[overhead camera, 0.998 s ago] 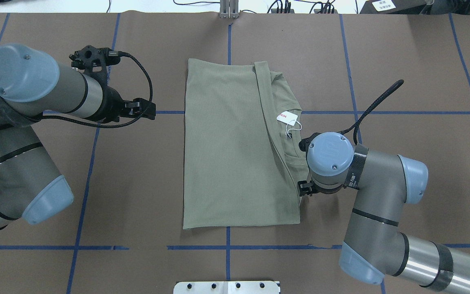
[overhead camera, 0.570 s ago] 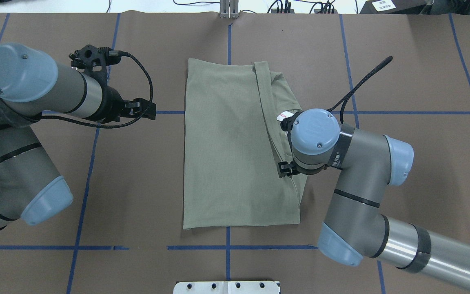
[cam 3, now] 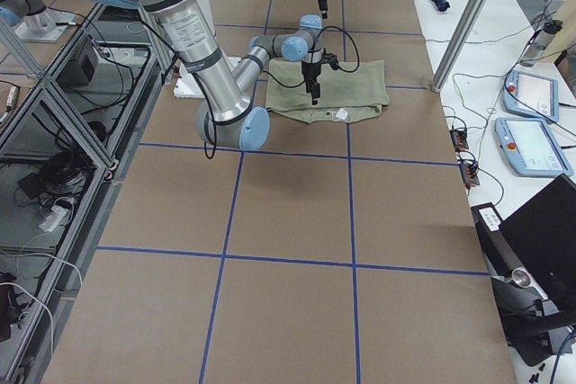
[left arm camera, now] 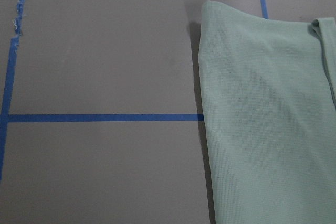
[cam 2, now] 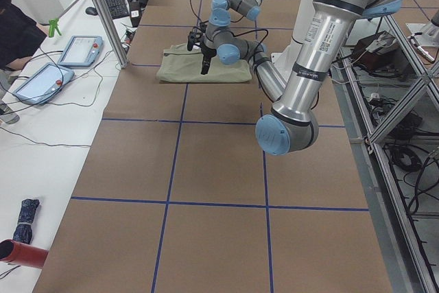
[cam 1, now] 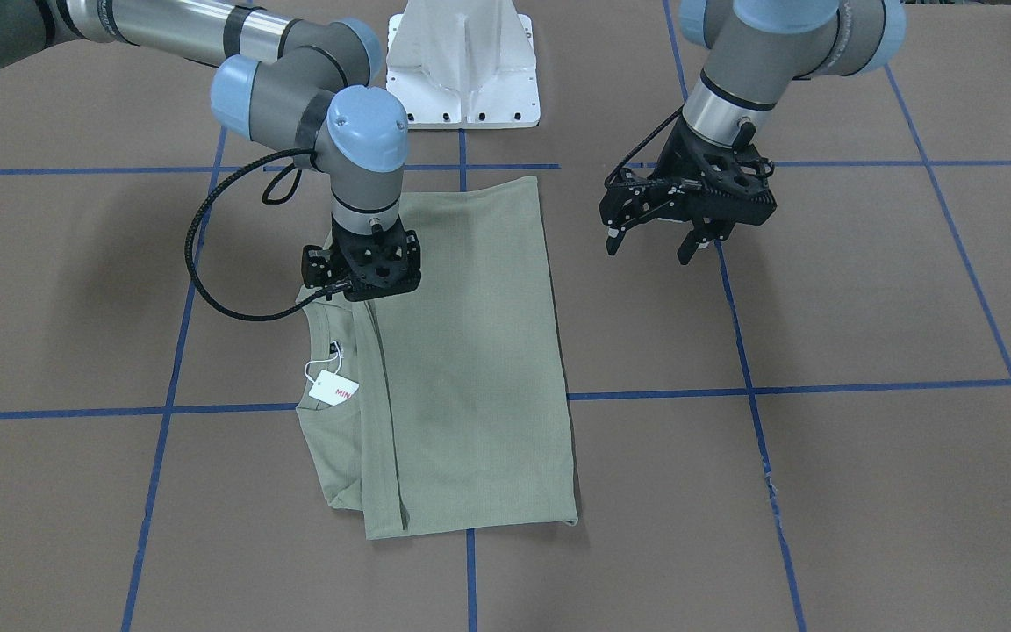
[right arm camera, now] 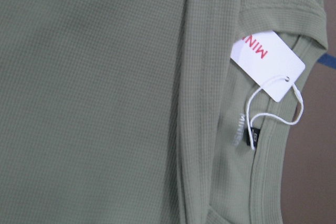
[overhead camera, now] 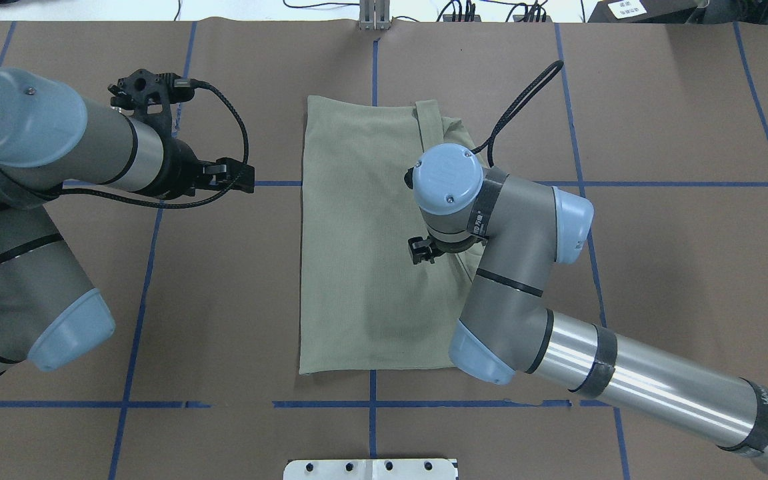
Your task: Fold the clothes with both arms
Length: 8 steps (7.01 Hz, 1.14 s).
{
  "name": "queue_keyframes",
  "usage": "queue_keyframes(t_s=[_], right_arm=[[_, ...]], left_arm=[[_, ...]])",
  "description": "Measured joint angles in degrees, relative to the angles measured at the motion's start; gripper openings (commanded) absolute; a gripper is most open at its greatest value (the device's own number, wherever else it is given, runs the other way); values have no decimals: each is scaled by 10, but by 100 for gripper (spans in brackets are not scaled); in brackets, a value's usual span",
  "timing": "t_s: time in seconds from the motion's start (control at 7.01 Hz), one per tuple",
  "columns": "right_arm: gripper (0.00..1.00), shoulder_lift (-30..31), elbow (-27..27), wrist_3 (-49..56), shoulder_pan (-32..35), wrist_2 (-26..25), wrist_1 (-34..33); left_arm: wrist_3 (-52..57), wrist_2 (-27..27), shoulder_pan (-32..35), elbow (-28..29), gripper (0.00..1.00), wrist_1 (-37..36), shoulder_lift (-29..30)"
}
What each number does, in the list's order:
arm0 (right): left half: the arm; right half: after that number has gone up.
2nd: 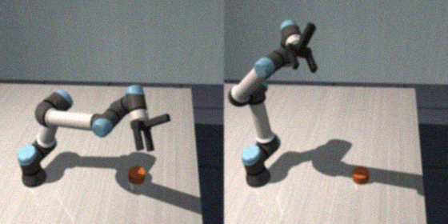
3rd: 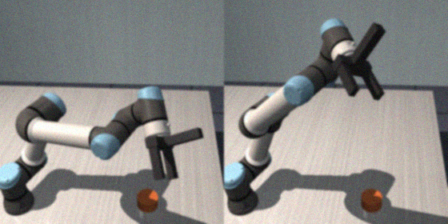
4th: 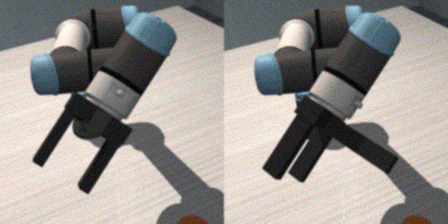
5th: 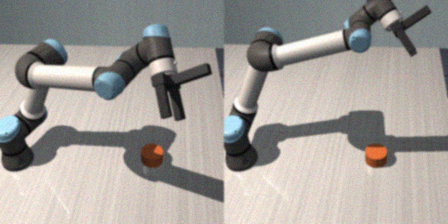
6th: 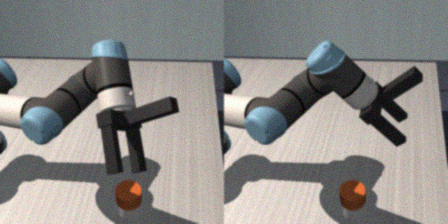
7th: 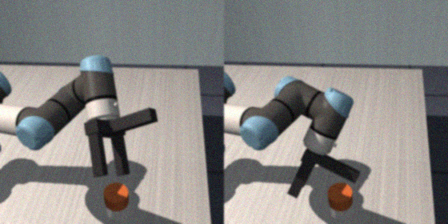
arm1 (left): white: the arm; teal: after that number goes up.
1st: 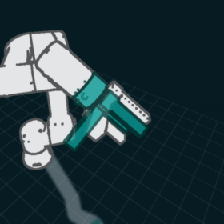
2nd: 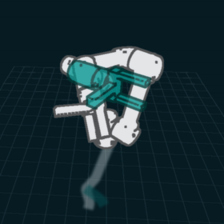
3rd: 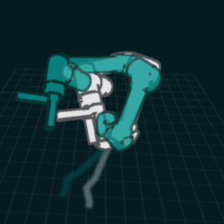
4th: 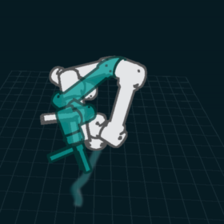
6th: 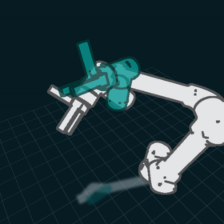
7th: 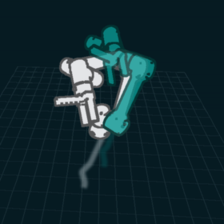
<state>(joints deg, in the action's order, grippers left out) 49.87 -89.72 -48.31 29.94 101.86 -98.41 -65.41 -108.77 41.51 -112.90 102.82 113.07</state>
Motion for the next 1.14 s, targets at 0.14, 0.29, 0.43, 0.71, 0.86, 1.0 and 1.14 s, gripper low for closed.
queue_keyframes(t_s=[0.14,0.29,0.43,0.71,0.86,1.0,1.14], right_arm=[[100,-8,22,9,4,0,12],[100,-11,37,16,10,1,18],[100,-12,47,24,16,1,21],[100,-12,59,39,27,1,22],[100,-12,64,43,30,1,22],[100,-11,69,46,32,1,22],[100,-10,72,48,38,2,22]], left_arm=[[-1,1,0,-10,100,0,1],[-1,1,0,-16,100,0,2],[-1,1,0,-19,100,0,3],[-2,1,0,-22,100,0,5],[-2,1,0,-22,100,0,5],[-2,1,0,-23,100,0,5],[-2,1,0,-23,100,1,6]])
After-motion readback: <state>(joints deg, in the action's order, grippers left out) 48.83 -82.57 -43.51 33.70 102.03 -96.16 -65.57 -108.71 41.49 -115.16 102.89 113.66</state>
